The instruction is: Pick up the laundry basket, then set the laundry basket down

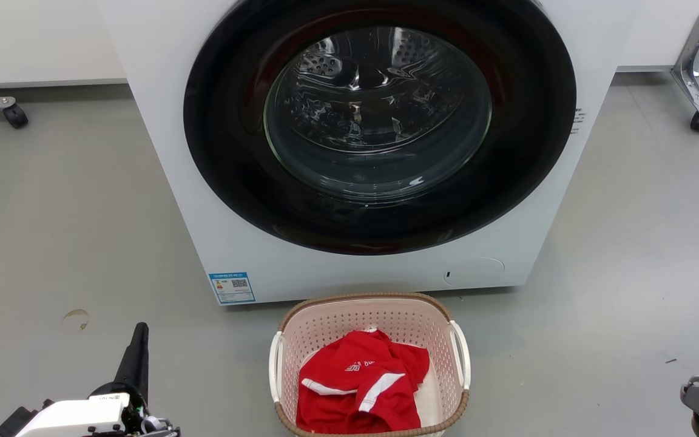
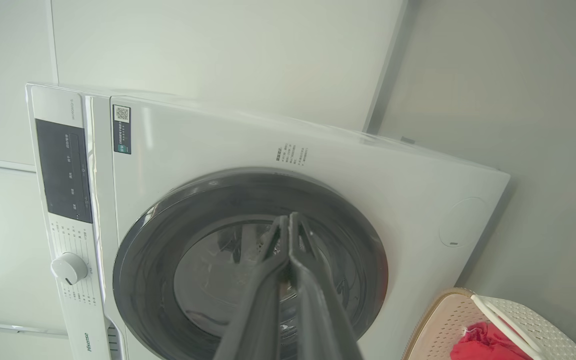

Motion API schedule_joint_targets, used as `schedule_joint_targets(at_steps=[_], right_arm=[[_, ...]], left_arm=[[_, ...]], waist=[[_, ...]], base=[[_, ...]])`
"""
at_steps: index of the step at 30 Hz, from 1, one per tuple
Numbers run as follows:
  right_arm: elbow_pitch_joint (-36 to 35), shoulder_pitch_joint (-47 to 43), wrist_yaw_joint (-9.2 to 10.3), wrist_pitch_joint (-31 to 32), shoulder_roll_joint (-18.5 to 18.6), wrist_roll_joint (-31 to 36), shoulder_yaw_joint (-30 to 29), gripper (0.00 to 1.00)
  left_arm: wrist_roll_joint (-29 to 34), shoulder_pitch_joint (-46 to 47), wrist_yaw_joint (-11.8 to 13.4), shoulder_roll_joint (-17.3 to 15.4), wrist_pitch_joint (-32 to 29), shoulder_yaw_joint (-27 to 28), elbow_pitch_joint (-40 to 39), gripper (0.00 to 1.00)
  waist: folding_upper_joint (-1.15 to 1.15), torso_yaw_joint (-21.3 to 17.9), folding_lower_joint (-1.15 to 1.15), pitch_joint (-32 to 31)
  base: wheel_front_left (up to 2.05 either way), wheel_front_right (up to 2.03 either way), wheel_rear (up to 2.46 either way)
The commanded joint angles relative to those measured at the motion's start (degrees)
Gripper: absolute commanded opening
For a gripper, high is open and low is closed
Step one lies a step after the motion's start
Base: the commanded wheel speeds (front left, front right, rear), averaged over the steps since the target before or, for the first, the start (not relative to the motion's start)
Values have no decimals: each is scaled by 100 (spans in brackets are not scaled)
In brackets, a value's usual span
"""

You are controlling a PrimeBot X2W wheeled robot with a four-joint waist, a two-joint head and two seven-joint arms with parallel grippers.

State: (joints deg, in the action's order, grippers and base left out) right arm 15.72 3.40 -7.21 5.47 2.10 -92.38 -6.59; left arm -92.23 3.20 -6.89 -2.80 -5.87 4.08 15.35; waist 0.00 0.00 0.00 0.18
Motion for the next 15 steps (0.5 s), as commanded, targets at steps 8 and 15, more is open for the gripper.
schedule_joint_targets(at_steps=[8,15], right_arm=[[-172,273,-28,53,124,-29,68,0],[-172,273,-28,58,120,-24,62,0]], left_arm=[[-33,295,-59,-46,-23,196,-131,0],[-29,296,-59,-42,-27,201,-131,0]], waist=[[0,0,0,0],[0,0,0,0]], base=[[0,0,0],[0,0,0]])
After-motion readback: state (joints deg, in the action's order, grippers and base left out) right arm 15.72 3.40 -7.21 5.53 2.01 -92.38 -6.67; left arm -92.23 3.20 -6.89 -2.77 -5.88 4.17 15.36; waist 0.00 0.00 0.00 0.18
